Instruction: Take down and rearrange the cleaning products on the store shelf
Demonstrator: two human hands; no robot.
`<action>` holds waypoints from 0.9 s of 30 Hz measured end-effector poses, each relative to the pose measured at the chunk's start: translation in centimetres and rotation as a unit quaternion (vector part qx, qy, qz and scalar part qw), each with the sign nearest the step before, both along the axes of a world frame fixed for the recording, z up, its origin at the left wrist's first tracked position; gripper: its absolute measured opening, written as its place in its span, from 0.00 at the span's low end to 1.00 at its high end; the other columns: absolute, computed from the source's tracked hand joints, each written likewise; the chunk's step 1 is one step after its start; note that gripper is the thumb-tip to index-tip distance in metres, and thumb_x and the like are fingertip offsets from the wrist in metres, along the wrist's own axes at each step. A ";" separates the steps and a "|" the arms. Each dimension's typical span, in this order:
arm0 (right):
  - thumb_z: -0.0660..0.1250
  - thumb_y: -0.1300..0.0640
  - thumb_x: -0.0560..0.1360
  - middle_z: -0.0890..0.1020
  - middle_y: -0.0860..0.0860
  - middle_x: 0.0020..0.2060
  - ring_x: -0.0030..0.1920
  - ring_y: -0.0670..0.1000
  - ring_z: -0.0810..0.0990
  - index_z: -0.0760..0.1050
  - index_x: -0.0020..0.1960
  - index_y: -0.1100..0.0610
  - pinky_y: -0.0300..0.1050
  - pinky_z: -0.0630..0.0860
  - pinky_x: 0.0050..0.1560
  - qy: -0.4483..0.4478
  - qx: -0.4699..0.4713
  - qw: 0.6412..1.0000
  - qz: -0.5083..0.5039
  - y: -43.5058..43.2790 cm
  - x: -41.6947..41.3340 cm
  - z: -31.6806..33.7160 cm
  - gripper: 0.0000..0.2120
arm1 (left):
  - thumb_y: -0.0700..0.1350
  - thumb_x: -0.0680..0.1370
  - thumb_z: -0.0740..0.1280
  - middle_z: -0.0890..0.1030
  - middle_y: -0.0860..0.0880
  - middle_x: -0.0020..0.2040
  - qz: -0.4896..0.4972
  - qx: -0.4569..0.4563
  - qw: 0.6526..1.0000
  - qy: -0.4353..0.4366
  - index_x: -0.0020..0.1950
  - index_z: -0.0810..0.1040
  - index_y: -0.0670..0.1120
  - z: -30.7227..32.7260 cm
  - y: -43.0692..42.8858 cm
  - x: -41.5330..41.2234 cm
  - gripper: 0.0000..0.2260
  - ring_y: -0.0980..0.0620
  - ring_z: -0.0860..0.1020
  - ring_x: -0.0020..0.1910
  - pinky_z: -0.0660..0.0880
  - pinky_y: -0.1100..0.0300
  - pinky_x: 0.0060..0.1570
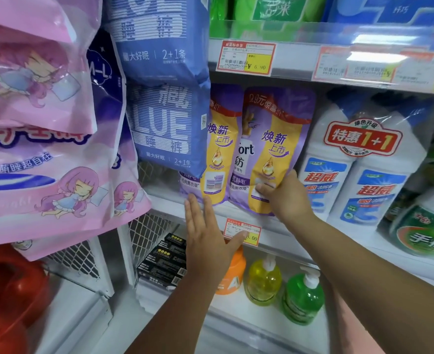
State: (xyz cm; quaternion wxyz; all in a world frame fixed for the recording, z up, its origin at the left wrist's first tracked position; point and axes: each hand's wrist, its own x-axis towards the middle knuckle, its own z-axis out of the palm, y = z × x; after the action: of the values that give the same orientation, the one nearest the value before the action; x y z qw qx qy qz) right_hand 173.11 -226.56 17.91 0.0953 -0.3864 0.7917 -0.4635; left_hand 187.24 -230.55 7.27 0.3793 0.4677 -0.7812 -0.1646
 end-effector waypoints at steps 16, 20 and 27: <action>0.75 0.42 0.71 0.81 0.51 0.57 0.54 0.59 0.82 0.62 0.65 0.53 0.46 0.68 0.42 0.075 -0.004 0.994 -0.085 0.5 2.8 -3.4 0.32 | 0.71 0.71 0.65 0.39 0.44 0.80 -0.001 -0.008 1.000 -0.003 0.81 0.42 0.47 -0.2 -0.1 0.1 0.51 0.48 0.37 0.79 0.48 0.51 0.76; 0.72 0.56 0.74 0.81 0.55 0.54 0.52 0.62 0.81 0.63 0.63 0.58 0.47 0.69 0.43 0.079 -0.006 0.996 -0.045 1.6 1.7 -3.2 0.24 | 0.71 0.70 0.64 0.39 0.44 0.81 0.001 -0.013 1.000 -0.002 0.81 0.43 0.47 -0.4 -0.2 0.1 0.51 0.48 0.37 0.79 0.44 0.54 0.75; 0.76 0.57 0.71 0.82 0.49 0.57 0.54 0.56 0.82 0.65 0.65 0.54 0.49 0.76 0.49 0.047 -0.028 0.999 -0.002 2.9 0.9 -3.2 0.28 | 0.71 0.70 0.64 0.38 0.45 0.80 0.002 -0.011 1.000 -0.007 0.81 0.42 0.47 -0.4 -0.1 0.1 0.51 0.48 0.36 0.79 0.44 0.55 0.74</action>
State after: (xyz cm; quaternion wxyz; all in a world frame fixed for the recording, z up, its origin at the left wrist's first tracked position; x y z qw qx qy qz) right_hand 174.05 -223.66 14.69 0.0463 -0.4084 0.7828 -0.4672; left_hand 187.30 -230.68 6.85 0.3792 0.4663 -0.7846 -0.1521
